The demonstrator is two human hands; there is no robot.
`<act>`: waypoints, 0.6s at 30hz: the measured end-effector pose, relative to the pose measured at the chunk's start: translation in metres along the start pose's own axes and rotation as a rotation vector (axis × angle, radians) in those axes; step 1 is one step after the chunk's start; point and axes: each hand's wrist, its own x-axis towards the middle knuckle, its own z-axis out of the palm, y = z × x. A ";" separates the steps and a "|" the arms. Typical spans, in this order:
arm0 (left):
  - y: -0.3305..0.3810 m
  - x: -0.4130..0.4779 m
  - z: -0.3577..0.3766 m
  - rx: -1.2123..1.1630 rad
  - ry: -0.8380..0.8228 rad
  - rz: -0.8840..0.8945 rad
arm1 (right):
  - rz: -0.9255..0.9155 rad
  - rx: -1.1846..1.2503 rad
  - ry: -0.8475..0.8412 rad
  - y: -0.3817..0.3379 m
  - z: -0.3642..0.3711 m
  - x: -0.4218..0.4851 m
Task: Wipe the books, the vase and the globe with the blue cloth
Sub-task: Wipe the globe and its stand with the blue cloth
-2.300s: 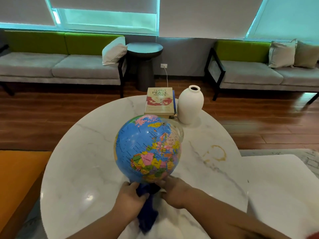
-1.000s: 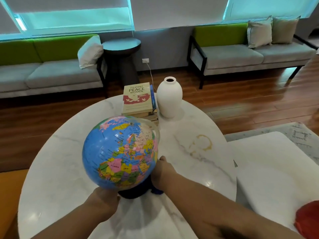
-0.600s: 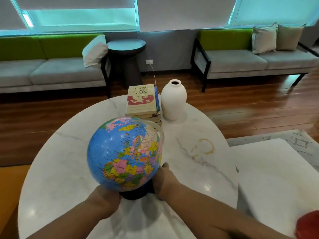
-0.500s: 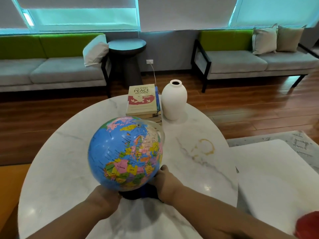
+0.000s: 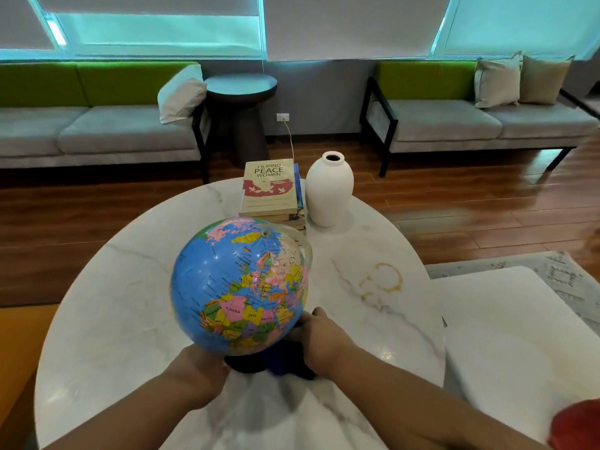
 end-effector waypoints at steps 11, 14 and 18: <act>0.003 -0.010 -0.005 -0.094 -0.005 -0.051 | 0.102 0.126 -0.134 0.005 0.010 -0.016; 0.005 -0.015 -0.007 -0.138 -0.002 -0.073 | 0.198 0.149 -0.099 0.012 0.002 -0.018; 0.002 -0.019 -0.016 -0.300 0.013 -0.054 | 0.267 0.175 0.016 0.018 -0.011 -0.022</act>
